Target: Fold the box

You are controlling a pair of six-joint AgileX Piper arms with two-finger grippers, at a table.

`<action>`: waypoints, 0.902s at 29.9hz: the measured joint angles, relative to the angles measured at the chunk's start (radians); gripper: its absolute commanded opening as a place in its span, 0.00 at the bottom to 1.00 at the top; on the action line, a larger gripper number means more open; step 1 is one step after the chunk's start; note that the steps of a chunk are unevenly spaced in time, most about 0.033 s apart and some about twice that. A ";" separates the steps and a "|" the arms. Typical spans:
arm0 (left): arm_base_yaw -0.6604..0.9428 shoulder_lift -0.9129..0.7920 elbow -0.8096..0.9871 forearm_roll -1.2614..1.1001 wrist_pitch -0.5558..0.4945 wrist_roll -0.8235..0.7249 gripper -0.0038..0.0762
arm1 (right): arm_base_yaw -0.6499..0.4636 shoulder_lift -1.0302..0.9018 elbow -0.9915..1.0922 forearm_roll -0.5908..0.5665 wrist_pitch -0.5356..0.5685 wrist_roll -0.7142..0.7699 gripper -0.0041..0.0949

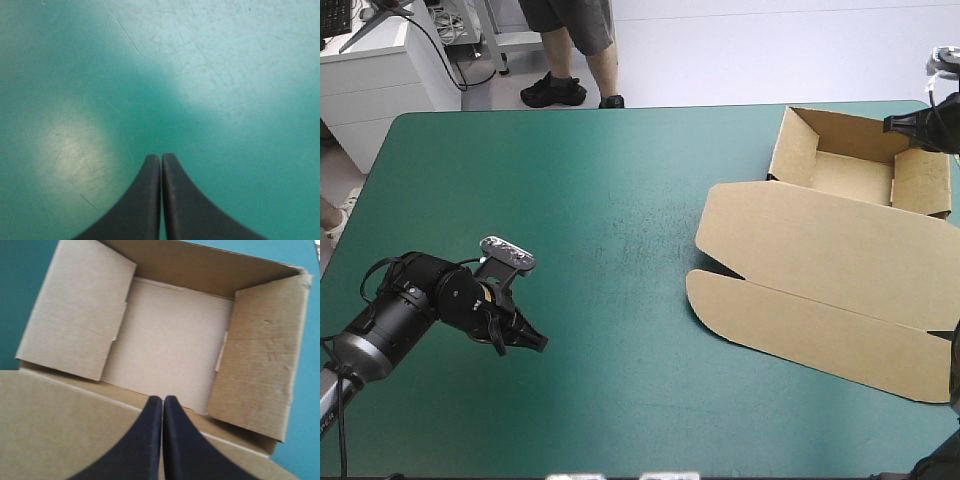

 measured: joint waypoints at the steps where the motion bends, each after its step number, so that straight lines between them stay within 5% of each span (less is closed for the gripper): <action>1: 0.000 -0.002 0.000 0.003 -0.001 0.000 0.04 | 0.013 -0.017 0.014 0.005 0.000 -0.003 0.03; 15: 0.000 -0.169 0.000 -0.004 -0.019 -0.003 0.04 | 0.291 -0.337 0.469 -0.021 -0.101 -0.018 0.03; 27: 0.000 -0.387 0.186 -0.019 -0.086 -0.003 0.04 | 0.344 -0.724 0.969 -0.020 -0.256 -0.027 0.03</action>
